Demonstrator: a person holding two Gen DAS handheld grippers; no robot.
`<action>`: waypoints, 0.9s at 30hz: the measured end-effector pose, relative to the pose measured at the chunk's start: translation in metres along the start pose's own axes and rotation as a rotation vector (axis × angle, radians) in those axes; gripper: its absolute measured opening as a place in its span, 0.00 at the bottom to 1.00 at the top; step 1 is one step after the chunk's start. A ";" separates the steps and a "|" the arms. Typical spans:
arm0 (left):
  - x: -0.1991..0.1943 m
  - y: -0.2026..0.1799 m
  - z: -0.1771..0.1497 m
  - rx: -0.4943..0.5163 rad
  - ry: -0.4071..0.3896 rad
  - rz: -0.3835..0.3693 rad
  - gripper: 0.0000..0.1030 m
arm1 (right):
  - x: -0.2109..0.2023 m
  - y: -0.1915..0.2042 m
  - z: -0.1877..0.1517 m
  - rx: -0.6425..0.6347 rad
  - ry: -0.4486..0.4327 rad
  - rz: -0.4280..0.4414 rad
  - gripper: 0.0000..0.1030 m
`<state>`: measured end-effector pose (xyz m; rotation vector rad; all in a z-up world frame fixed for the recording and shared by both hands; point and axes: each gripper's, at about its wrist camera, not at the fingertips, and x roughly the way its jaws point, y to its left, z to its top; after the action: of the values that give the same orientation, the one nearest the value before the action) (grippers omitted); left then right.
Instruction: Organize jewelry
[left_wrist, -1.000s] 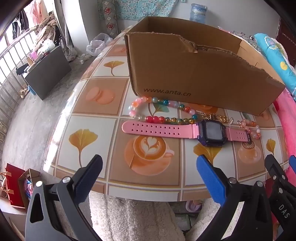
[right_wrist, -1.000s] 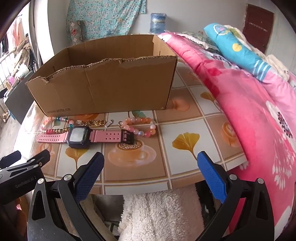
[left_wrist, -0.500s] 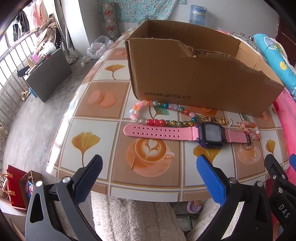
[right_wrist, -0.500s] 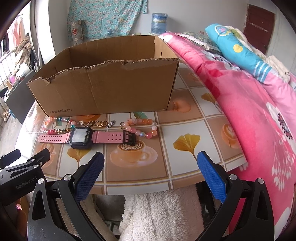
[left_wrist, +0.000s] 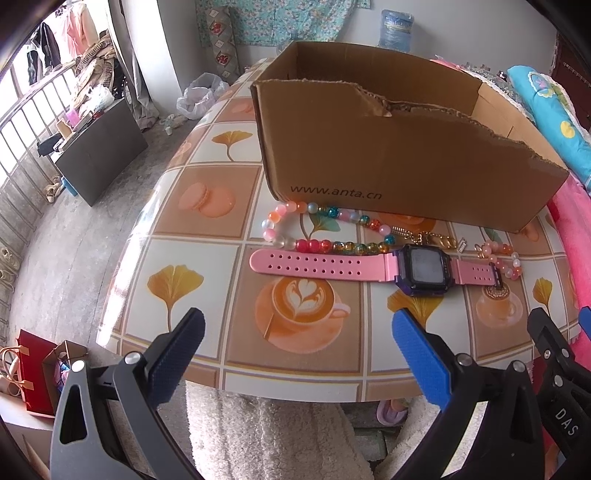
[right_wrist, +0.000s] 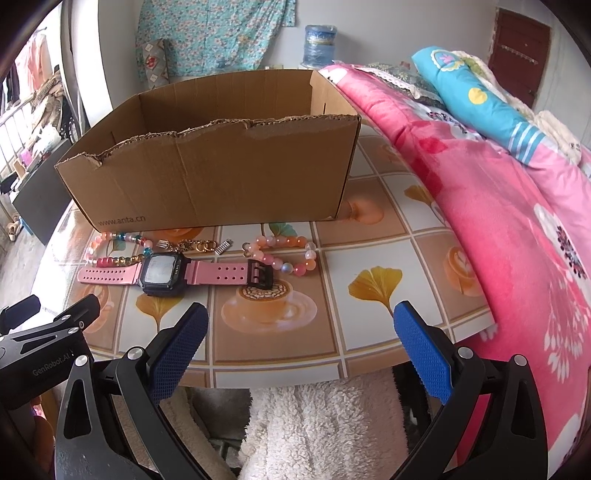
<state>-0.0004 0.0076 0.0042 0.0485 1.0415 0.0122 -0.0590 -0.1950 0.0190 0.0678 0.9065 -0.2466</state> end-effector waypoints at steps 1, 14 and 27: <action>0.000 0.000 0.000 -0.001 0.000 0.002 0.96 | 0.000 0.000 0.000 0.000 0.001 0.001 0.94; 0.001 -0.007 -0.001 0.007 0.004 0.008 0.96 | 0.001 -0.001 0.001 0.005 0.006 -0.001 0.94; 0.001 -0.008 -0.001 0.006 0.004 0.010 0.96 | 0.002 -0.002 0.001 0.003 0.007 -0.002 0.94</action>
<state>-0.0010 -0.0004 0.0022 0.0593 1.0452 0.0188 -0.0578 -0.1974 0.0182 0.0711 0.9129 -0.2495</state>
